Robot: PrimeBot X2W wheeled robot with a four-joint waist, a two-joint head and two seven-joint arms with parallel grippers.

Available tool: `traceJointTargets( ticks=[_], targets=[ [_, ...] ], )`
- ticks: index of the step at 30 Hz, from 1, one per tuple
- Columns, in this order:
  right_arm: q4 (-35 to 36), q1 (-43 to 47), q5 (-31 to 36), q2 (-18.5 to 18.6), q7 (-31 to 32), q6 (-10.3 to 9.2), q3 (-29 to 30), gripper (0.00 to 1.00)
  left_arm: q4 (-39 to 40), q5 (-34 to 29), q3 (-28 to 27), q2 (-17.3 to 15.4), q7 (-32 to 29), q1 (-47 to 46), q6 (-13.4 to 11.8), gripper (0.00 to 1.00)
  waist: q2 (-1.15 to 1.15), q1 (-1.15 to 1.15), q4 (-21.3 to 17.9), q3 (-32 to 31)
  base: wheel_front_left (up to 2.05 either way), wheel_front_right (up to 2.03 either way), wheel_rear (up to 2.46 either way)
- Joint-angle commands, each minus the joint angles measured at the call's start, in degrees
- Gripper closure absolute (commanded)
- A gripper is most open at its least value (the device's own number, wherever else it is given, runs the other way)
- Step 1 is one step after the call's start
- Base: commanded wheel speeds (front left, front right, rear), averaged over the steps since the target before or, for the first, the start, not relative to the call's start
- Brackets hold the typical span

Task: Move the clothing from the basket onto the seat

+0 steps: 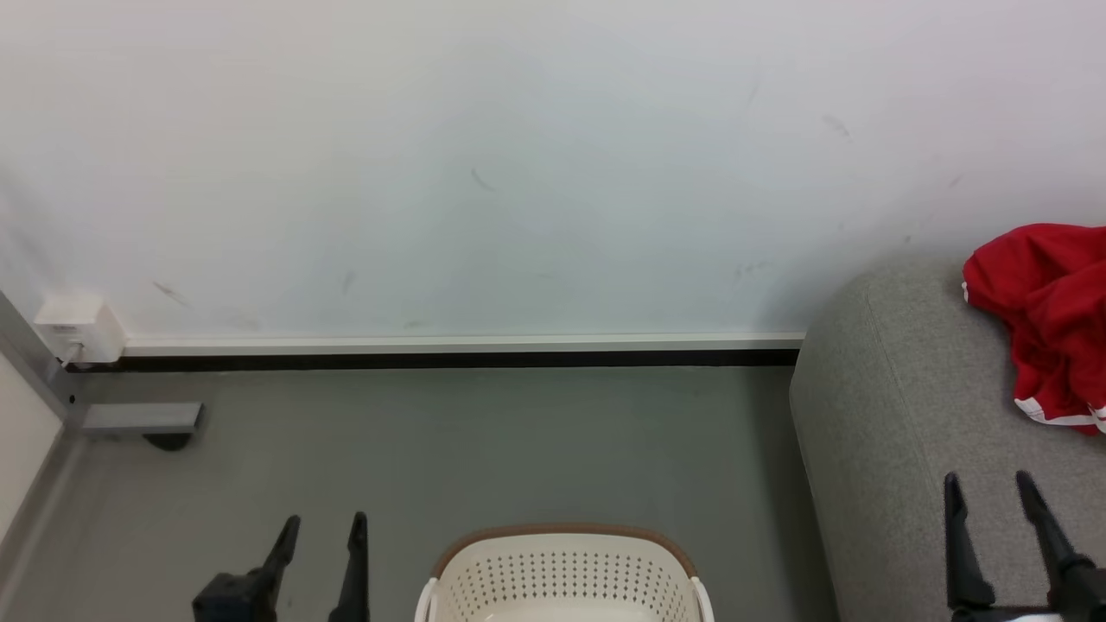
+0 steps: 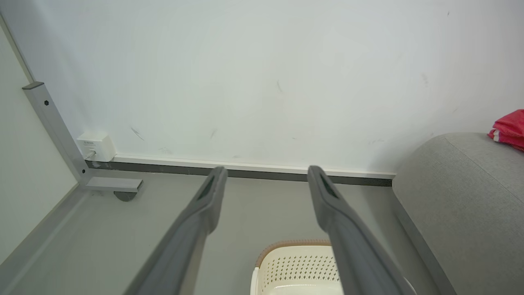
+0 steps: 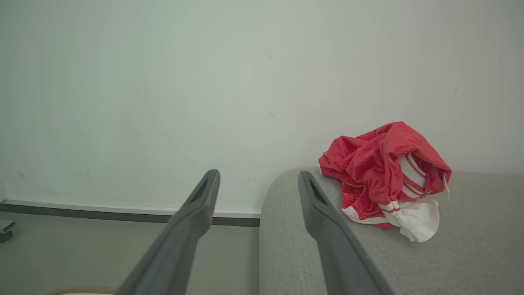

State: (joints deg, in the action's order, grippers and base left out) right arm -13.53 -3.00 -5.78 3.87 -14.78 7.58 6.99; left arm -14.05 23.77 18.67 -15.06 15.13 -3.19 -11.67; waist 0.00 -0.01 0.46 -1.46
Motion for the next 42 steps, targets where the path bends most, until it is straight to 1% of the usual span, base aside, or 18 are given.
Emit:
traceJointTargets(
  ticks=[1,4,8,11,17,24,34,42],
  targets=[
    [-0.54,1.32,0.4,-0.02,-0.42,-0.17,-0.52,0.0,0.26,-1.22,-0.58,0.37,0.01,1.04,0.27,0.0,0.0,0.01,0.41,-0.53,0.0,0.0,0.0],
    [-0.15,2.91,1.65,-0.67,-0.43,-0.17,-1.26,0.0,0.65,-2.98,-2.21,1.62,0.01,2.77,1.2,0.0,0.0,0.01,0.52,-1.03,0.0,0.0,0.0],
    [-0.07,4.91,0.44,-1.01,-0.41,-0.17,-1.98,0.0,0.21,-4.94,-4.32,3.46,0.01,4.76,2.76,0.0,0.0,0.01,0.49,-1.67,0.0,0.0,0.0],
    [-1.63,5.95,-1.46,-0.97,-0.41,-0.17,-2.44,0.0,-0.04,-6.52,-6.0,4.7,0.02,5.82,3.95,0.0,0.0,0.01,0.27,-2.02,0.0,0.0,0.0],
    [-4.46,6.34,-2.56,-0.96,-0.43,-0.17,-3.82,0.0,0.17,-9.42,-8.93,6.75,0.02,6.99,6.03,0.0,0.0,0.01,0.16,-2.3,0.0,0.0,0.0],
    [-4.26,5.68,-2.78,-0.97,-0.43,-0.17,-3.8,0.0,1.19,-12.5,-11.51,8.64,0.02,6.84,8.47,0.0,0.0,0.01,0.03,-2.35,0.0,0.0,0.0],
    [-3.82,5.46,-3.54,-0.96,-0.43,-0.17,-4.56,0.0,1.25,-15.4,-13.74,10.27,0.02,7.21,10.51,0.0,0.0,0.01,0.31,-2.29,0.0,0.0,0.0],
    [-4.0,5.56,-3.98,-0.97,-0.43,-0.17,-5.02,0.0,1.16,-16.81,-14.82,11.16,0.02,7.28,11.24,0.0,0.0,0.01,0.72,-2.31,0.0,0.0,0.0]
  ],
)
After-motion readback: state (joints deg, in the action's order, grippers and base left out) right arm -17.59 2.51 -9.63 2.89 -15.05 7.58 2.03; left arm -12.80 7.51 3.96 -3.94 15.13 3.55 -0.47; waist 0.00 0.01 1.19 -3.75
